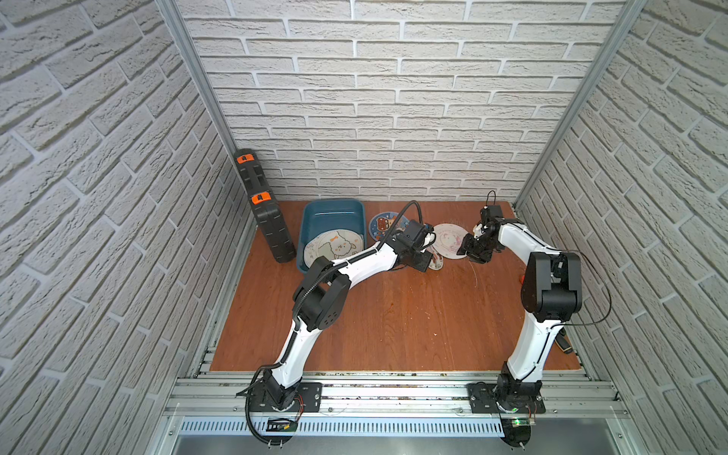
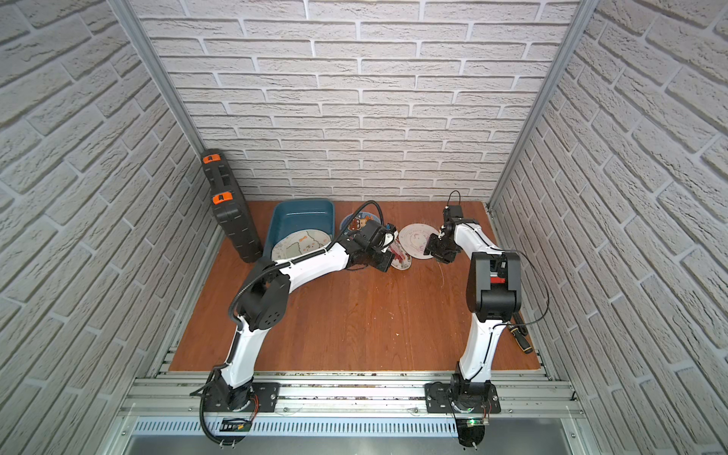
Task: Put the coasters into the storage box
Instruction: Pick up the coaster from the center of the board, then place the coaster in the storage box.
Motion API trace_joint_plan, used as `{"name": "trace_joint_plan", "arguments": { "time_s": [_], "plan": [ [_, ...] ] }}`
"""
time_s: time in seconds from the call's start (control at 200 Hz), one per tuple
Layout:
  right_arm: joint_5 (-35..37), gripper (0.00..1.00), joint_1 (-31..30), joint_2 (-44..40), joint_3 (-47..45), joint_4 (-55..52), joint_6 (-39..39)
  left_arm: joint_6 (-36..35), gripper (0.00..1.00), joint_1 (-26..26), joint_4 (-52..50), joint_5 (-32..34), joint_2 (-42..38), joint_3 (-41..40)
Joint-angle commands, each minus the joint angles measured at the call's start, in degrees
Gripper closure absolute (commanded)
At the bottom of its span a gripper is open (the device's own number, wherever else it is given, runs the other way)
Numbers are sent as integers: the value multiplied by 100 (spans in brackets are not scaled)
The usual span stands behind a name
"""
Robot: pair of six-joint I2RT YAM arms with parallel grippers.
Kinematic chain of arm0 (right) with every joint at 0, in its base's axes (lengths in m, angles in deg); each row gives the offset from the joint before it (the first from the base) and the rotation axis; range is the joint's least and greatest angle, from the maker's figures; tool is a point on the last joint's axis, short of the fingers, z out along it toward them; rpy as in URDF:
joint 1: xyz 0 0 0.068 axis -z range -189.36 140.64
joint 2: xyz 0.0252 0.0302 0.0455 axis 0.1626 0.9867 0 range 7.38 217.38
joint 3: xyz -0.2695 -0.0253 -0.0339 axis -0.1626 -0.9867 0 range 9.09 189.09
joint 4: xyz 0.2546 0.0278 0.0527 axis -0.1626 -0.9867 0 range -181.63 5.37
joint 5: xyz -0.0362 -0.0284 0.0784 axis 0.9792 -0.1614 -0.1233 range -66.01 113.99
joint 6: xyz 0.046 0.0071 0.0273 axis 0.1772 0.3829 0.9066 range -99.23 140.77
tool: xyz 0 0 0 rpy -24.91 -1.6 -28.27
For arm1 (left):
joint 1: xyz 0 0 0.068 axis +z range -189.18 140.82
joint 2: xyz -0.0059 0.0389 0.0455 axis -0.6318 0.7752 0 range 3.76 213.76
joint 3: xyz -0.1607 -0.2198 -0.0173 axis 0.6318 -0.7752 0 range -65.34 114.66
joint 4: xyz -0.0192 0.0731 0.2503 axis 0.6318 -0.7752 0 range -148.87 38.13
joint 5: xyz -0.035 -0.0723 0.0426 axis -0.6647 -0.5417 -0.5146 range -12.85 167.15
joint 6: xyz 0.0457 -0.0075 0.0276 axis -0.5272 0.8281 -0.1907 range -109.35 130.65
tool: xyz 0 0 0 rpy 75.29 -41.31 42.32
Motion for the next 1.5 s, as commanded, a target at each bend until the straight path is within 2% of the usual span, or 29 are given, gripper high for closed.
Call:
{"name": "trace_joint_plan", "arguments": {
  "time_s": [0.0,0.165,0.505,0.785,0.895,1.105,1.24,1.495],
  "plan": [
    [-299,48,-143,-320,-164,187,-83,-311,100,-28,-121,228,-555,-164],
    [-619,48,-306,-541,-458,551,12,-419,100,26,-199,557,-925,-430],
    [-662,48,-690,-941,-628,675,123,-246,100,316,-95,1119,-1791,-1173],
    [-390,48,-1001,-1299,-699,579,211,-112,100,1175,71,1243,-2675,-1926],
    [-337,48,-1118,-1386,-713,578,255,-134,100,1621,179,1075,-2881,-2030],
    [-282,48,-1295,-1384,-705,562,311,-250,100,2275,438,999,-2862,-1983],
    [-239,48,-1384,-1340,-681,501,308,-12,100,2627,660,921,-2582,-2020],
    [-163,48,-1455,-1271,-686,405,283,695,100,2713,815,963,-2119,-2639]
  ]
}}
